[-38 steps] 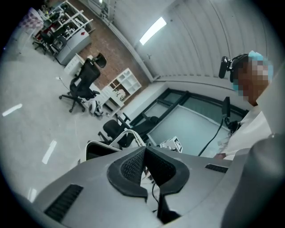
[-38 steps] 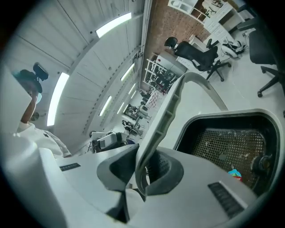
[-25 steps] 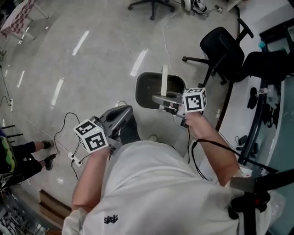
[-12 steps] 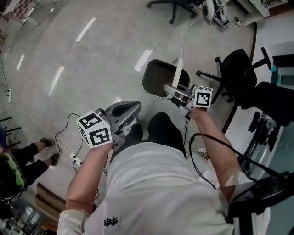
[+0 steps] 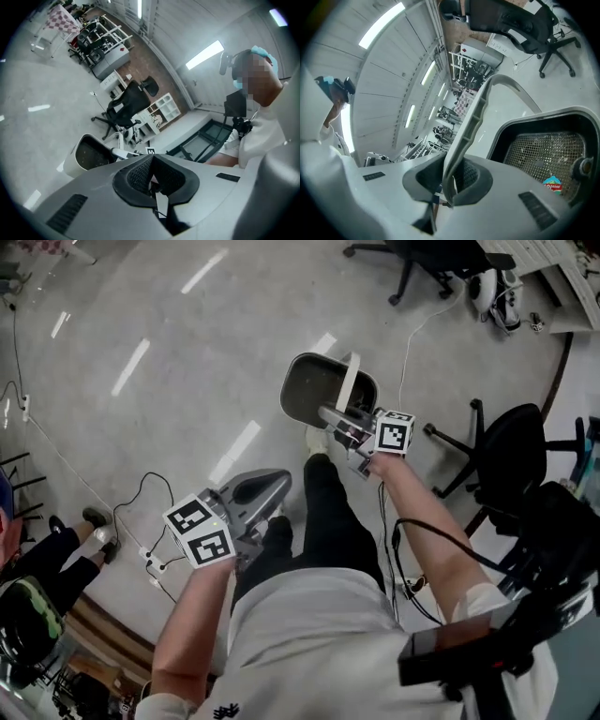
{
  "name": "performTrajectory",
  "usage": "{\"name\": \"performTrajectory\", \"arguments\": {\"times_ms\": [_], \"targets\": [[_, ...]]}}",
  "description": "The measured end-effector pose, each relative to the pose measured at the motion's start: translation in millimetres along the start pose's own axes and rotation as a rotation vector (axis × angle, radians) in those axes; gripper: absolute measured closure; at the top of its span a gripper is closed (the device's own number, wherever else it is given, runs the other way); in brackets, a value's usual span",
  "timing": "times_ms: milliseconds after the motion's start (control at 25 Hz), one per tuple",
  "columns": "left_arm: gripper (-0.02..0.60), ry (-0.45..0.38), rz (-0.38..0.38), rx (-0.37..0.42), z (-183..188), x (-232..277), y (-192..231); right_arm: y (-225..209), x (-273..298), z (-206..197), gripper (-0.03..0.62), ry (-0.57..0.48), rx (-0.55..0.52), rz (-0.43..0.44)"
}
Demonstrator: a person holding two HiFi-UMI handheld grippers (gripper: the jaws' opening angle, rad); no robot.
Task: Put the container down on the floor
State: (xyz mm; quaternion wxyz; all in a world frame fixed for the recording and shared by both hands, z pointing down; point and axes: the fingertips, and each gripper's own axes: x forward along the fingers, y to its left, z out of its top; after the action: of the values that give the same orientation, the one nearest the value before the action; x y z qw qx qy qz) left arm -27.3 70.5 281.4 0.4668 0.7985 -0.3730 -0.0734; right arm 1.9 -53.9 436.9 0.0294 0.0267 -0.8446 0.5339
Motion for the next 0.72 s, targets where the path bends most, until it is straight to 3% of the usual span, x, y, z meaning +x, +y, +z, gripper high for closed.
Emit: {"name": "performTrajectory", "arguments": {"times_ms": [360, 720], "targets": [[0.571, -0.05, -0.025, -0.09, 32, 92, 138, -165, 63, 29, 0.559, 0.145, -0.037, -0.019], [0.571, 0.036, -0.088, -0.095, 21, 176, 246, -311, 85, 28, 0.56, 0.167, -0.018, -0.053]]}}
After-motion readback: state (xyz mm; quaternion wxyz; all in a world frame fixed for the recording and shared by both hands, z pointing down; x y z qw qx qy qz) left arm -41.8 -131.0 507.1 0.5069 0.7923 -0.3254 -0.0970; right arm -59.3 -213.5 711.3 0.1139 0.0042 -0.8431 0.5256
